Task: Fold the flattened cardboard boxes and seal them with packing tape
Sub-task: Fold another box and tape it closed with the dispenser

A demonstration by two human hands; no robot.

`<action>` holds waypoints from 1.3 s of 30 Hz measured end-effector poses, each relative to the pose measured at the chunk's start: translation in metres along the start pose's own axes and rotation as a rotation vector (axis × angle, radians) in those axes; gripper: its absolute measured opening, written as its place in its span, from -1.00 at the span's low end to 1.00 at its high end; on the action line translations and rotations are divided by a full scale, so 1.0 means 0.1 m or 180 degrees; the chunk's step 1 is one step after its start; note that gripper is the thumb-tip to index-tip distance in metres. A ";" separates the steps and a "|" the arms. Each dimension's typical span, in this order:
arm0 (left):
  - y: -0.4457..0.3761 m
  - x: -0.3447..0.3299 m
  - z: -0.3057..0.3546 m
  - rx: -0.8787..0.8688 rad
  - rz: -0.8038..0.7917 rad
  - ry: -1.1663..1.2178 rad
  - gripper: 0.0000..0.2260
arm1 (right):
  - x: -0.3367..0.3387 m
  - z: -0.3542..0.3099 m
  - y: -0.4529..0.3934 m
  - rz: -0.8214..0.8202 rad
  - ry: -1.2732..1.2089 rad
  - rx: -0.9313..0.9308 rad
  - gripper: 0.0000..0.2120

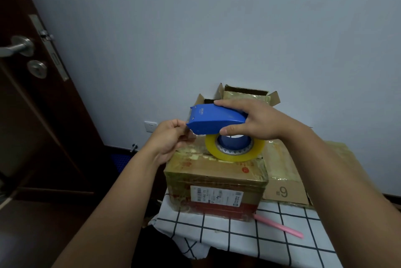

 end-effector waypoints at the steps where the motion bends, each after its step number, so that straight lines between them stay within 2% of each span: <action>1: 0.00 0.02 0.03 -0.0009 0.0036 -0.0011 -0.88 | 0.01 0.01 0.01 0.0033 -0.0078 -0.0015 -0.24; 8: 0.00 0.11 0.13 0.0071 0.0099 -0.0241 -0.86 | 0.11 -0.12 -0.09 -0.0124 0.0013 0.0002 -0.33; 14: -0.07 0.36 0.11 0.0268 0.0268 0.0039 -0.91 | 0.19 -0.09 -0.13 -0.0224 -0.0019 -0.0099 -0.38; 19: -0.07 0.41 0.10 0.0329 0.0180 0.0083 -0.93 | 0.22 -0.15 -0.17 -0.0395 0.0098 -0.0089 -0.37; 24: -0.08 0.55 0.08 0.0333 0.0231 0.0060 -0.85 | 0.21 -0.21 -0.19 -0.0559 0.0271 -0.0062 -0.36; 33: -0.07 0.66 -0.11 0.0392 0.0347 -0.0269 -0.87 | 0.06 -0.24 -0.28 -0.0773 0.0443 0.0059 -0.33; 39: -0.07 0.70 -0.24 0.0475 0.0399 -0.0189 -0.89 | -0.04 -0.32 -0.34 -0.0854 0.0584 0.0113 -0.35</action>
Point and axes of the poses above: each hand's wrist, its own y-axis away from the middle knuckle, its own x-axis out of the back of the hand, z = x × y, the point moved 1 cm from there along -y, towards the middle knuckle, and after that the axes turned 12 degrees about z, right-handed, at the moved point
